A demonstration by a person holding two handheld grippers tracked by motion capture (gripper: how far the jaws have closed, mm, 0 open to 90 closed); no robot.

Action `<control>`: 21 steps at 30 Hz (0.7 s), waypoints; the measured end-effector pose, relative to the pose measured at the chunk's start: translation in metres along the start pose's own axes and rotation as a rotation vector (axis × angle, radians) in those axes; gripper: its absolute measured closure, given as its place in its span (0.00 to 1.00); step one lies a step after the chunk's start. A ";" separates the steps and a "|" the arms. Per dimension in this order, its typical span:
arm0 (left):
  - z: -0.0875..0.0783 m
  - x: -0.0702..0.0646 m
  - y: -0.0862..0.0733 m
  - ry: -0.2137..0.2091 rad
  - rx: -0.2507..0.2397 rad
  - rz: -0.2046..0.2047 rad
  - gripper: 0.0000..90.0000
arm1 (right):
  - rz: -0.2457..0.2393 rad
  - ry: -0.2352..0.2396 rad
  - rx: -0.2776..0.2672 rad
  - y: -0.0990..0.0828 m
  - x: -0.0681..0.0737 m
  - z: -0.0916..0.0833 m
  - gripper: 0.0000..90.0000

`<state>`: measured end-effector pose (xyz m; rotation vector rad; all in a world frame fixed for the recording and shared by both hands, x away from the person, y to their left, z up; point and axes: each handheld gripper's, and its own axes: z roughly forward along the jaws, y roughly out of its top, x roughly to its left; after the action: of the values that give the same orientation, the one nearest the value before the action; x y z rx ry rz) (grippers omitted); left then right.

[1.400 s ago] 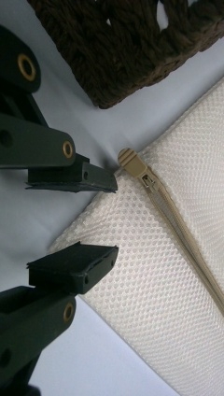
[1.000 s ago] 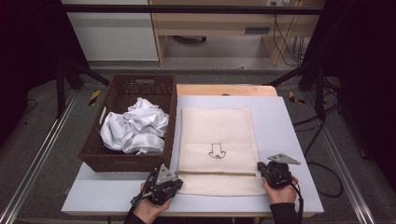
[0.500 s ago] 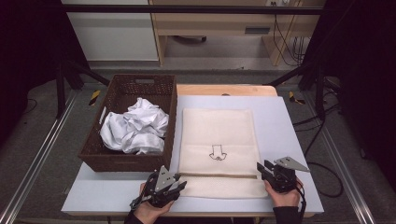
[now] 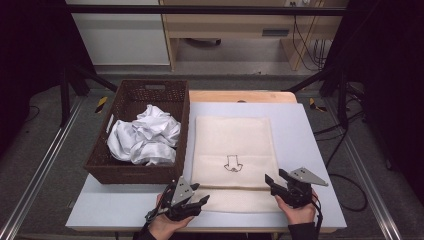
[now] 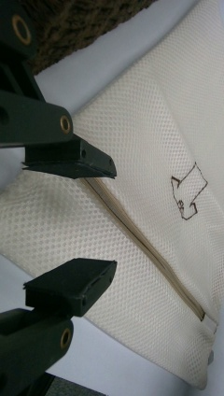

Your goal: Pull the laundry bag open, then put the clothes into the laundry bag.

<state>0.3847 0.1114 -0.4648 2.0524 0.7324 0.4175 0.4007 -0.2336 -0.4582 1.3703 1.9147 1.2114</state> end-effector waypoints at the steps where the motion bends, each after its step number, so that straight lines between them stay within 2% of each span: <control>1: 0.001 -0.001 0.001 -0.006 0.000 0.001 0.52 | -0.005 0.006 0.000 0.000 0.001 0.000 0.45; 4: 0.003 -0.003 0.001 -0.014 0.001 0.007 0.51 | -0.021 0.008 -0.001 0.001 0.006 0.001 0.43; 7: 0.005 -0.004 0.002 -0.025 -0.001 0.006 0.51 | -0.016 0.019 -0.002 0.002 0.010 0.002 0.42; 10: 0.008 -0.003 0.004 -0.042 -0.005 -0.012 0.51 | -0.018 0.028 0.000 0.003 0.014 0.004 0.41; 14: 0.012 -0.004 0.007 -0.046 0.004 0.000 0.52 | -0.041 0.044 0.019 0.003 0.022 0.011 0.41; 17: 0.017 -0.005 0.010 -0.052 0.010 0.004 0.56 | -0.055 0.053 0.031 0.004 0.028 0.015 0.42; 21: 0.020 -0.006 0.012 -0.065 0.024 0.010 0.69 | -0.075 0.072 0.041 0.005 0.037 0.018 0.42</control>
<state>0.3950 0.0893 -0.4655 2.0835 0.6913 0.3474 0.4030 -0.1929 -0.4591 1.2801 2.0322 1.2063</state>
